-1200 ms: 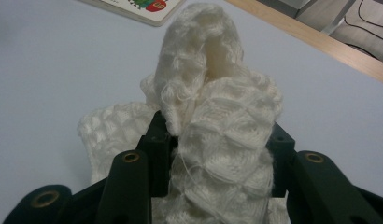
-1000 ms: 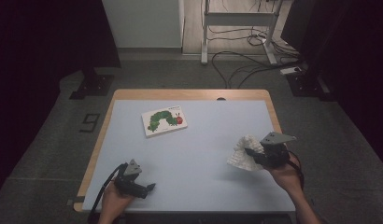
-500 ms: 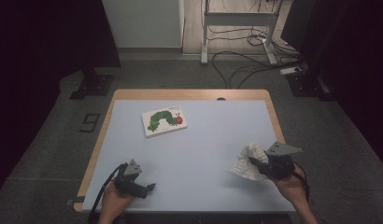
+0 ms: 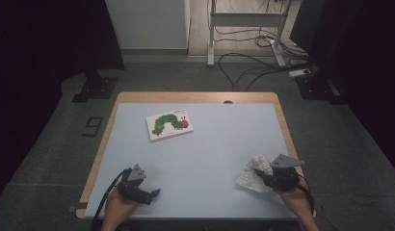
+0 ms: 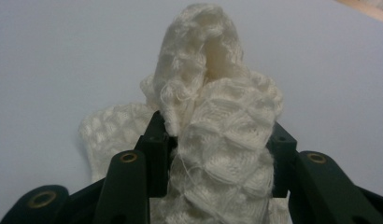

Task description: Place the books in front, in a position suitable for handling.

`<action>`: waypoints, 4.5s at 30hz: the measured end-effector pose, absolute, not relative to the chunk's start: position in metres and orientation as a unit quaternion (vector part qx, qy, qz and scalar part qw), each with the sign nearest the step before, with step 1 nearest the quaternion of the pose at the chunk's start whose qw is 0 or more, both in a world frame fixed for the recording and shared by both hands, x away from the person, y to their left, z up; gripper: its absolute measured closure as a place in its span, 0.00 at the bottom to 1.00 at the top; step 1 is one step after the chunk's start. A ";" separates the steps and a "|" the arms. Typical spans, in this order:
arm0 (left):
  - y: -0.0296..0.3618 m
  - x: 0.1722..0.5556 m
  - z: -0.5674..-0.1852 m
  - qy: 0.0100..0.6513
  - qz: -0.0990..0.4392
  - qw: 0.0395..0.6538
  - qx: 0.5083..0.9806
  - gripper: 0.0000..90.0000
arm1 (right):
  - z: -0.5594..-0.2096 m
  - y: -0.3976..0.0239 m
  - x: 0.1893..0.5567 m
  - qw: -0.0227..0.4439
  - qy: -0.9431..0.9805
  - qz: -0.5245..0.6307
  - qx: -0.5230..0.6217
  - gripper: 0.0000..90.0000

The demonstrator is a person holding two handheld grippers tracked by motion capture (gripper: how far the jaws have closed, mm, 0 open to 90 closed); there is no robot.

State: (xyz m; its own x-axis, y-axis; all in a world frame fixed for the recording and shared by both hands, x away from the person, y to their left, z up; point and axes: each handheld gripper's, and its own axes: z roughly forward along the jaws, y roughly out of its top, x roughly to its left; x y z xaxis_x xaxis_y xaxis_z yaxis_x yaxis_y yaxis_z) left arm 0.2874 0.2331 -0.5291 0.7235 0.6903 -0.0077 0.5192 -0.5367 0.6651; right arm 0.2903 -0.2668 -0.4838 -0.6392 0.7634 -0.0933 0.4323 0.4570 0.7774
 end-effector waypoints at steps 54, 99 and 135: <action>0.232 0.288 -0.529 0.353 0.129 0.330 0.866 0.00 | -0.469 -0.251 0.297 0.201 0.832 0.377 0.355 0.03; 0.241 0.339 -0.482 0.371 0.152 0.331 0.854 0.00 | -0.458 -0.168 0.337 0.158 0.844 0.414 0.302 0.03; 0.236 0.403 -0.455 0.350 0.144 0.329 0.865 0.00 | -0.464 -0.085 0.407 0.147 0.853 0.416 0.278 0.02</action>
